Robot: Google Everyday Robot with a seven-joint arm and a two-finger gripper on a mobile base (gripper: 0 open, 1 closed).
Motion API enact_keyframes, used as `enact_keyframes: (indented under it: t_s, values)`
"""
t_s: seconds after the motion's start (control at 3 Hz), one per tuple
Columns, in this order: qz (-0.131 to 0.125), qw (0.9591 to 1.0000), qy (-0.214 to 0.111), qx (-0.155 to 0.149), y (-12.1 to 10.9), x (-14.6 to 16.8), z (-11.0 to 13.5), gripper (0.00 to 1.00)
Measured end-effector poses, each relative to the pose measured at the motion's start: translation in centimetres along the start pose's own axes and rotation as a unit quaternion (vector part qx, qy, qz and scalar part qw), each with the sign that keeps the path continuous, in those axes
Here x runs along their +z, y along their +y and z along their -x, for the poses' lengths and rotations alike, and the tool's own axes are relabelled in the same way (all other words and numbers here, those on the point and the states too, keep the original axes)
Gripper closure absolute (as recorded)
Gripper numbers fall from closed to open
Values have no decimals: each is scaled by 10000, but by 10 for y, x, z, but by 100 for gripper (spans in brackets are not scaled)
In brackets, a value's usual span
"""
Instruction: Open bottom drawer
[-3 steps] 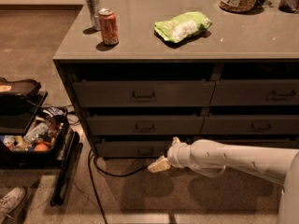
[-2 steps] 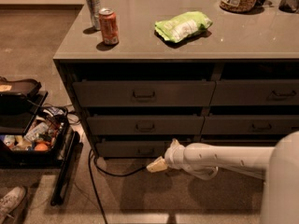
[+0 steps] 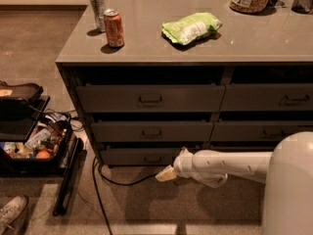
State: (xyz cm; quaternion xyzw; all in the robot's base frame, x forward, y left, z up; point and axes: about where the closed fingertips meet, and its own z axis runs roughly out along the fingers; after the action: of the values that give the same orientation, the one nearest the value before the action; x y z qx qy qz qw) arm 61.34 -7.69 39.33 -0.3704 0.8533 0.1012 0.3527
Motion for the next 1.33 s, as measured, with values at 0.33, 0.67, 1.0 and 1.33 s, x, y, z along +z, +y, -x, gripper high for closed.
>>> enact_keyframes:
  t_s: [0.33, 0.67, 1.0, 1.33]
  values:
    - [299, 9990, -277, 178, 0, 5, -1, 0]
    - [549, 9971, -411, 319, 0, 4, 1, 0]
    - [550, 9971, -411, 319, 0, 4, 1, 0]
    - [734, 9946, -602, 408, 4, 14, 8, 0]
